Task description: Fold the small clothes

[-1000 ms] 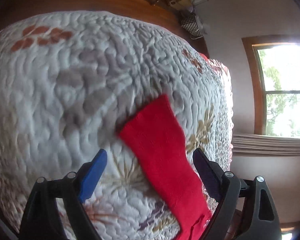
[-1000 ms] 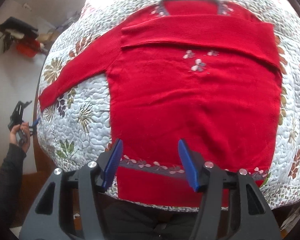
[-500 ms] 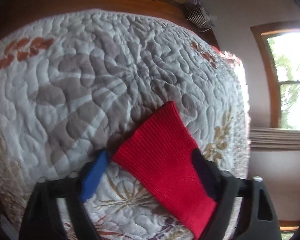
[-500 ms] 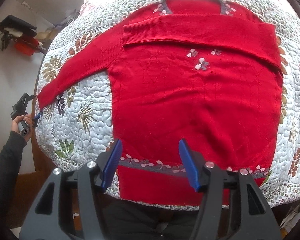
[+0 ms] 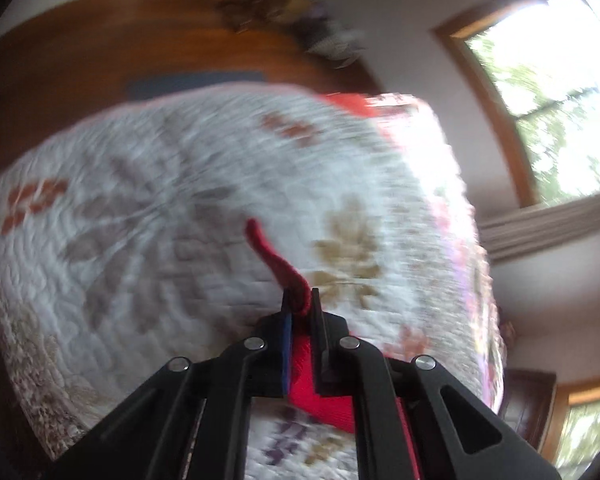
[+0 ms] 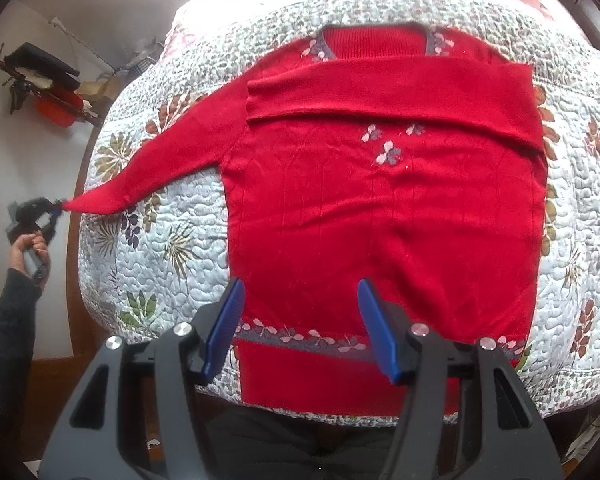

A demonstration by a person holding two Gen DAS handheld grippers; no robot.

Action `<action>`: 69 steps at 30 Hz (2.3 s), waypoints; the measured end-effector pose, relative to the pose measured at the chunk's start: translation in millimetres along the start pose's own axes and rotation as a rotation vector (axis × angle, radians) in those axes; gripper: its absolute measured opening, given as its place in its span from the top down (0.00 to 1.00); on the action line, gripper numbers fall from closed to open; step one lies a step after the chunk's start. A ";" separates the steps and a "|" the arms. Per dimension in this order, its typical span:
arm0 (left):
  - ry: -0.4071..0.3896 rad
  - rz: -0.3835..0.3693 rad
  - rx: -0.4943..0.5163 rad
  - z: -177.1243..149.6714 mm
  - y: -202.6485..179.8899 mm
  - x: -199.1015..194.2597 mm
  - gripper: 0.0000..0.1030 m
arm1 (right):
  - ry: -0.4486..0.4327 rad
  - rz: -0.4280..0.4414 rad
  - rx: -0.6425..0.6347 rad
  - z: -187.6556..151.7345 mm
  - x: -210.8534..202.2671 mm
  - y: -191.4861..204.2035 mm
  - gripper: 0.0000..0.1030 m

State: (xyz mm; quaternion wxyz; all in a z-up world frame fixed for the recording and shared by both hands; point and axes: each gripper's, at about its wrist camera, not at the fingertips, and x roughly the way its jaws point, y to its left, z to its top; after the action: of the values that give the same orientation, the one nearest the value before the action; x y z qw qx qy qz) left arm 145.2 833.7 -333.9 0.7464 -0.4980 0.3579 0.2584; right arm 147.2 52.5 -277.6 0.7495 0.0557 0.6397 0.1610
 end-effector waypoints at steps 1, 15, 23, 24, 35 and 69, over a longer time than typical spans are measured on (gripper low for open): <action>-0.015 -0.025 0.045 -1.0 -20.6 -9.6 0.94 | -0.004 0.003 0.005 1.7 -1.7 -1.8 0.42; 0.007 -0.313 0.529 -94.6 -279.5 -48.3 0.94 | -0.083 0.014 0.108 22.6 -23.5 -62.7 0.41; 0.160 -0.371 0.740 -199.7 -367.6 11.1 0.94 | -0.125 0.006 0.226 30.6 -32.6 -124.0 0.41; 0.187 -0.373 0.770 -218.8 -377.7 22.9 0.94 | -0.127 0.004 0.243 30.6 -32.3 -132.5 0.41; 0.485 -0.323 0.910 -391.1 -400.1 145.0 0.94 | -0.120 0.002 0.341 33.5 -18.0 -195.8 0.41; 0.624 -0.015 0.632 -365.5 -175.0 71.2 0.42 | 0.049 0.296 0.146 201.0 140.7 -164.9 0.69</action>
State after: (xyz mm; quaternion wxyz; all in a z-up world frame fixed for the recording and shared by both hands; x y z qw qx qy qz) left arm 217.4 431.6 -383.1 0.7202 -0.3019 0.6238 -0.0316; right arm 389.8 -34.2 -422.5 0.6957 0.1997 0.6526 0.2242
